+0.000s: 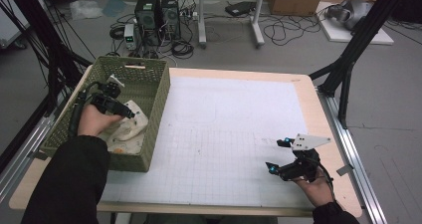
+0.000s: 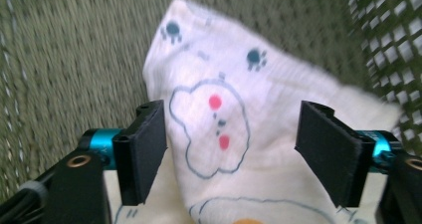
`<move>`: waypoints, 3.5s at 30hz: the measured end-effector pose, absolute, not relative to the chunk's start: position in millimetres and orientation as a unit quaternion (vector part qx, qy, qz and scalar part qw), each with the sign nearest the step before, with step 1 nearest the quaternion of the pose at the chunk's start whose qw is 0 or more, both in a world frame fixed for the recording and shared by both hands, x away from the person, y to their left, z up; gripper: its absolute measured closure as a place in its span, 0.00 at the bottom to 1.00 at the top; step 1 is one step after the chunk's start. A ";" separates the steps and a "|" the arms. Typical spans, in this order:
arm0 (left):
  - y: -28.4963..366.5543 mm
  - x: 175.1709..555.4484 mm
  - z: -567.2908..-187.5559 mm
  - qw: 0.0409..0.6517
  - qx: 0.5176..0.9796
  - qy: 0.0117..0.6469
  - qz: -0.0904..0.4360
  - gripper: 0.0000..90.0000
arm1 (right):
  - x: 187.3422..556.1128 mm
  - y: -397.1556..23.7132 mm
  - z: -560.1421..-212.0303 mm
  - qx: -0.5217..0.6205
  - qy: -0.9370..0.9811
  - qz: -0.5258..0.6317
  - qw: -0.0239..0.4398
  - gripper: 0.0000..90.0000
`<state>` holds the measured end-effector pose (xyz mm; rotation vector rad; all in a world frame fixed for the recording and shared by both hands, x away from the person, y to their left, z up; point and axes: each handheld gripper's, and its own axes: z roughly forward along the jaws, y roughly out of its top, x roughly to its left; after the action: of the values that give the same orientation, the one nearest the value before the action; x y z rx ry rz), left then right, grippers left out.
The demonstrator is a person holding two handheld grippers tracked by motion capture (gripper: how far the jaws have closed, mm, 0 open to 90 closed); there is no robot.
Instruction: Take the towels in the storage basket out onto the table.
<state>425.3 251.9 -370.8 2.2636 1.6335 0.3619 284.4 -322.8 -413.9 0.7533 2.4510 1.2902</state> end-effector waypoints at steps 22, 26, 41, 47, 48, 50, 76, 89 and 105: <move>244.9 423.7 -399.3 0.076 0.824 0.558 0.061 0.87 | 282.8 -323.7 -411.4 0.258 0.843 0.451 0.137 0.10; 252.1 423.1 -394.9 0.111 0.809 0.576 0.045 0.90 | 282.9 -324.7 -411.1 0.259 0.842 0.453 0.137 0.10; 297.2 404.3 -346.9 0.368 0.711 0.599 0.004 0.91 | 283.0 -326.6 -409.4 0.263 0.839 0.456 0.139 0.10; 303.9 398.5 -334.6 0.425 0.685 0.592 -0.014 0.91 | 283.0 -326.6 -409.0 0.263 0.838 0.456 0.141 0.10; 304.8 397.6 -332.9 0.436 0.679 0.590 -0.018 0.91 | 283.0 -326.6 -409.0 0.263 0.838 0.456 0.141 0.10; 306.3 395.8 -329.0 0.455 0.670 0.585 -0.025 0.91 | 283.1 -326.7 -409.0 0.264 0.838 0.457 0.140 0.10; 179.6 394.1 -258.7 0.581 0.682 0.434 -0.094 0.91 | 284.3 -327.1 -407.2 0.259 0.837 0.461 0.142 0.10; 60.2 394.1 -324.7 0.489 0.748 0.429 -0.133 0.91 | 281.6 -329.3 -403.4 0.253 0.833 0.469 0.147 0.10; -3.2 413.7 -411.8 0.443 0.757 0.475 -0.072 0.85 | 285.3 -324.8 -406.1 0.247 0.836 0.471 0.134 0.17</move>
<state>413.7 -3.2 -411.8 1.8775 1.1774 -0.1781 285.3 -324.8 -406.1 0.7168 2.4226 1.3664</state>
